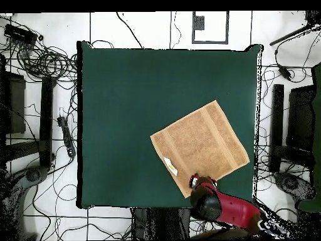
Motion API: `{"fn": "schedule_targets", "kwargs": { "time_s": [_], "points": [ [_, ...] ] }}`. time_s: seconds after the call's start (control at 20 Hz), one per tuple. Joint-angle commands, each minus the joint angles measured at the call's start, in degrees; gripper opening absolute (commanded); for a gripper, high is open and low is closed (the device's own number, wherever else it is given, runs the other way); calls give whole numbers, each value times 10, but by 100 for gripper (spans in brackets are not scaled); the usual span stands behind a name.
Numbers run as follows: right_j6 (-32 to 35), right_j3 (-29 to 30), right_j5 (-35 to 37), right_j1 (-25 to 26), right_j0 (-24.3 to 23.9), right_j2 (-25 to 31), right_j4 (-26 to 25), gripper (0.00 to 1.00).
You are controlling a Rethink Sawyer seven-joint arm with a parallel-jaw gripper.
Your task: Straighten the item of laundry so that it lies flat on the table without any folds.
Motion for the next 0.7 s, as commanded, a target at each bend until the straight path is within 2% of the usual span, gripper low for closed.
{"fn": "schedule_targets", "kwargs": {
  "time_s": [0.05,0.55,0.7],
  "points": [
    [-14,-51,82,-1,-25,84,-44,100],
    [-52,23,222,-172,-84,149,-41,100],
    [-57,25,240,-206,-77,146,-48,100]
  ]
}}
